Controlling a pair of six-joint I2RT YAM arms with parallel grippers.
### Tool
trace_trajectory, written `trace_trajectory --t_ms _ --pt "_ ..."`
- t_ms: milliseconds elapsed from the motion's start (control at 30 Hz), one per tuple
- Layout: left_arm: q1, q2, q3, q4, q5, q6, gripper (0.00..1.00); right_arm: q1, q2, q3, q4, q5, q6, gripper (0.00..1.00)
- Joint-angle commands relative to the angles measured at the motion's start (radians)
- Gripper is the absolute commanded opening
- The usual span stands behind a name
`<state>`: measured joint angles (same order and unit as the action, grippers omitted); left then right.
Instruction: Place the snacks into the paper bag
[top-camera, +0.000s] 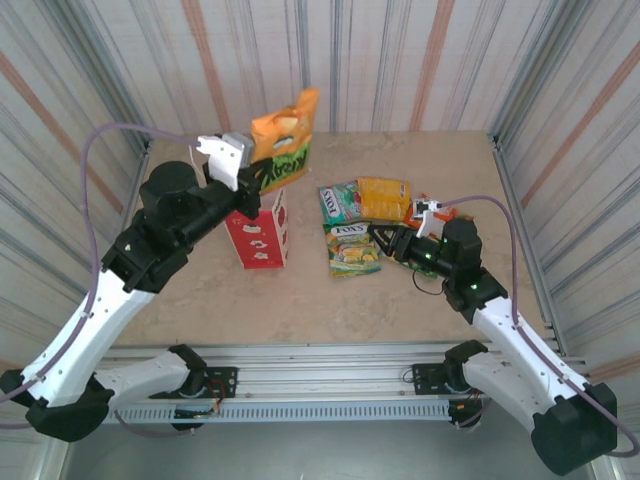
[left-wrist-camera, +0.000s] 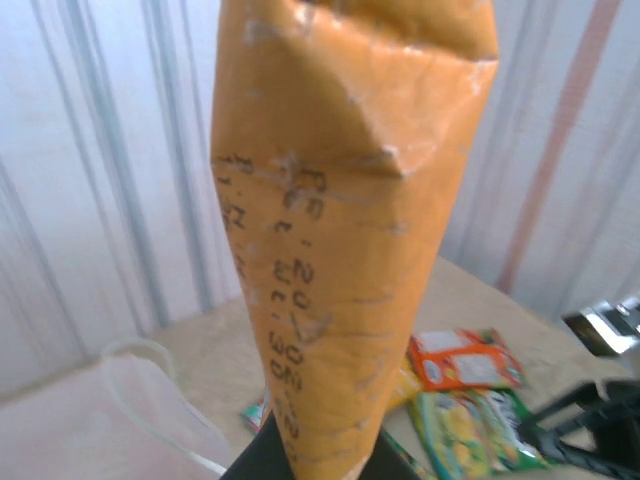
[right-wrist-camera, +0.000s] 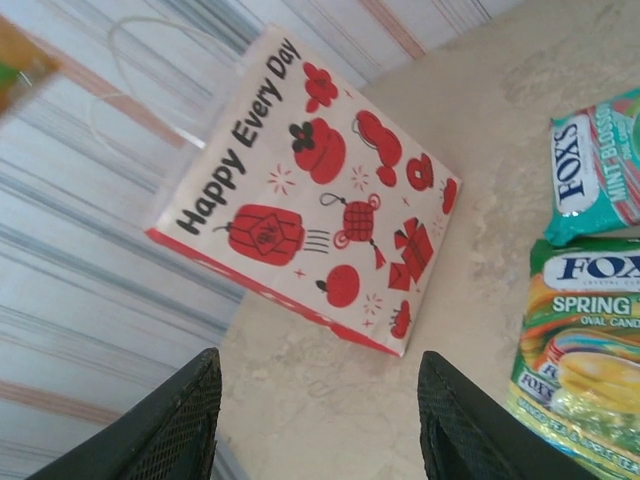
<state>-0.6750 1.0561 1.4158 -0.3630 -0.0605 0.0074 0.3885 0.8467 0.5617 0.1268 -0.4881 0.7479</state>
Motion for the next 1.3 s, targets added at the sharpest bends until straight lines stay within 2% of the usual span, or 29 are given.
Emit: trace_trajectory --t_ms 0,233,300,400,533,733,967,1267 --pt "-0.005 0.042 0.079 0.02 -0.167 0.148 0.05 0.014 0.024 0.05 -0.032 0.014 -0.044 0.53" --pt "0.0 0.153 0.246 0.0 -0.451 0.266 0.06 0.039 0.061 0.058 -0.048 0.03 -0.056 0.53" --pt "0.012 0.183 0.298 -0.062 -0.52 0.248 0.07 0.047 0.068 0.06 -0.057 0.035 -0.06 0.53" --pt "0.052 0.22 0.378 -0.229 -0.535 0.151 0.07 0.054 0.08 0.062 -0.074 0.043 -0.067 0.53" --pt "0.126 0.271 0.468 -0.485 -0.473 -0.019 0.08 0.059 0.099 0.067 -0.082 0.042 -0.07 0.53" --pt "0.251 0.371 0.56 -0.759 -0.272 -0.225 0.07 0.071 0.137 0.088 -0.1 0.03 -0.082 0.52" --pt "0.265 0.474 0.592 -0.845 -0.123 -0.293 0.07 0.081 0.204 0.119 -0.116 0.021 -0.093 0.52" --pt "0.269 0.546 0.604 -0.885 -0.052 -0.33 0.08 0.093 0.227 0.124 -0.124 0.034 -0.091 0.52"
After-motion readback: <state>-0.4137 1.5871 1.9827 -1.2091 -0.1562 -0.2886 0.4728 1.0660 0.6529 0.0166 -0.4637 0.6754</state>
